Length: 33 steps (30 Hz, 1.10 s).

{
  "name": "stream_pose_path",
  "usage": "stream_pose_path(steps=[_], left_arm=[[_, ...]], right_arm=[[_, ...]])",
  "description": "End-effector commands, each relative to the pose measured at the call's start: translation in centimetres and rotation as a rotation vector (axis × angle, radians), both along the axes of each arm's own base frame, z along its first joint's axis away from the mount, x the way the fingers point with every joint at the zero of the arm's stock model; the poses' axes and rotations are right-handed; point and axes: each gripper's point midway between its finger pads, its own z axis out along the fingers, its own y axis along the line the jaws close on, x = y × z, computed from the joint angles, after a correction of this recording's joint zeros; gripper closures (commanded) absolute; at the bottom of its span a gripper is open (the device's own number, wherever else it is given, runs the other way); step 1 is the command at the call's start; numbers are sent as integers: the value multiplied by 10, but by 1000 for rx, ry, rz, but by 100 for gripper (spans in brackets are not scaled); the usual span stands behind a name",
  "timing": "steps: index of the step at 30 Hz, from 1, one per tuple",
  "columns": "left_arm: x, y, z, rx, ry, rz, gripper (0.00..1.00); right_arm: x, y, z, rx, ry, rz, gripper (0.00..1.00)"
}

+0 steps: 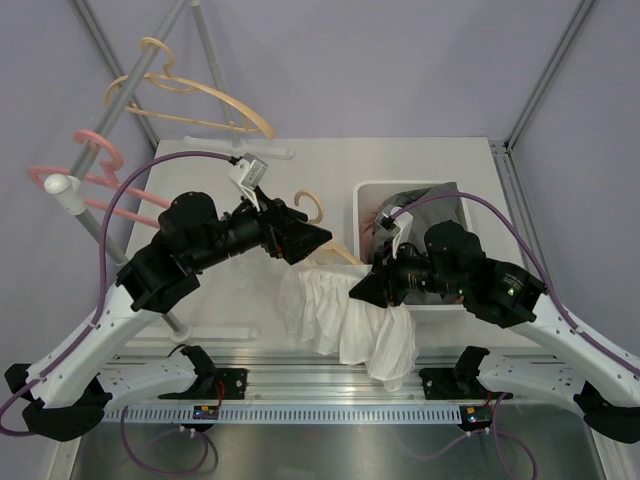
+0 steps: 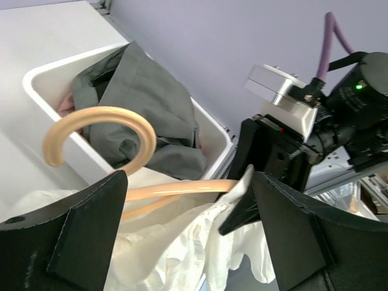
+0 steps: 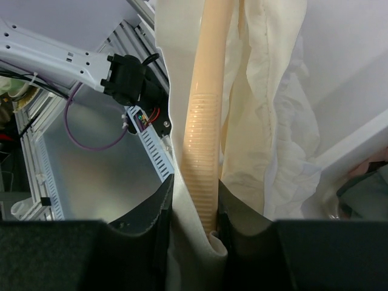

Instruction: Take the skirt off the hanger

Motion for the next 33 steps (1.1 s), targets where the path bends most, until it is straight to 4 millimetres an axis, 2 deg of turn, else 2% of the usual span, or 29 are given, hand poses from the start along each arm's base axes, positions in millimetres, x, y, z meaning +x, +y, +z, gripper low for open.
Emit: stream_pose_path(steps=[1, 9, 20, 27, 33], left_arm=[[9, 7, 21, 4, -81, 57, 13], [24, 6, 19, 38, -107, 106, 15], [40, -2, 9, 59, -87, 151, 28], [54, -3, 8, 64, -81, 211, 46], [57, -8, 3, 68, -63, 208, 57]], right_arm=[[-11, 5, 33, 127, -11, 50, 100], [-19, 8, 40, 159, 14, 84, 100], [-21, 9, 54, 199, 7, 88, 100], [-19, 14, 58, 211, 12, 93, 100], [-19, 14, 60, 210, 15, 88, 100]])
